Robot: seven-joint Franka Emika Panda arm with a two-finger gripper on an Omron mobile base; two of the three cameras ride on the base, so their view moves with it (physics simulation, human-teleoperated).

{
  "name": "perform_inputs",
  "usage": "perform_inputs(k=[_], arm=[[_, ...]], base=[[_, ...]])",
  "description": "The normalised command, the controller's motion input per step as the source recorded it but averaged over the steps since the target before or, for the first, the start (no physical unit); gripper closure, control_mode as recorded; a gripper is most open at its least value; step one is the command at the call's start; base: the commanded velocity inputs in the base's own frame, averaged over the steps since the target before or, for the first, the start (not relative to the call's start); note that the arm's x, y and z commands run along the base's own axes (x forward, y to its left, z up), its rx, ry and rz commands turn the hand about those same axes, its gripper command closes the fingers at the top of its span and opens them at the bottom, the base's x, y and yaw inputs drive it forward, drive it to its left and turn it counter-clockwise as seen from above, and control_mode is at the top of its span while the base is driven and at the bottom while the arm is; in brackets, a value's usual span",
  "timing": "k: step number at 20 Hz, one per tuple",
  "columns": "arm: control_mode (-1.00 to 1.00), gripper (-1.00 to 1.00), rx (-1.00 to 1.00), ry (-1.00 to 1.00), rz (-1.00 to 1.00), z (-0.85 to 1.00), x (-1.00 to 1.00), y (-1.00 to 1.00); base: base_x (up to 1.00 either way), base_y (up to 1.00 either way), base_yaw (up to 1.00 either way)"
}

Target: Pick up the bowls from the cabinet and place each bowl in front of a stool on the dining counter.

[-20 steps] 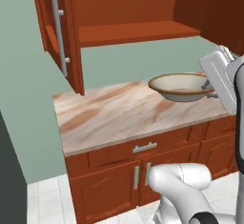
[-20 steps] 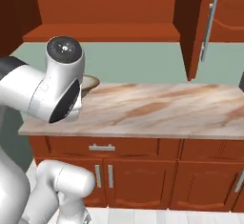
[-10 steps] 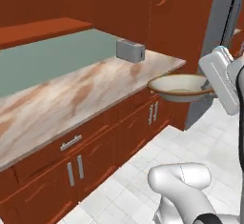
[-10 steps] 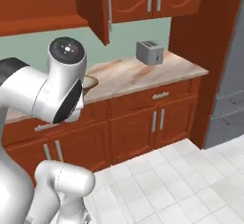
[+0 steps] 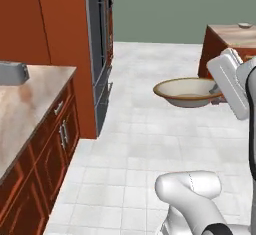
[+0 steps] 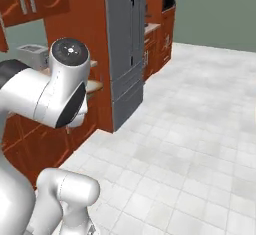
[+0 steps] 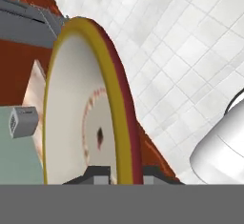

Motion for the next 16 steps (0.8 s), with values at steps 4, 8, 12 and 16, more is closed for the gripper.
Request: perform_inputs(k=[4,8,12,16], arm=[[1.0,1.0,0.0,0.0,0.0,0.0,0.0,0.0],[1.0,1.0,0.0,0.0,0.0,0.0,0.0,0.0],[1.0,1.0,0.0,0.0,0.0,0.0,0.0,0.0],[1.0,1.0,0.0,0.0,0.0,0.0,0.0,0.0]], base=[[0.02,0.0,-0.89],[0.76,0.03,-0.54],[1.0,0.23,-0.21],[1.0,0.43,-0.03]])
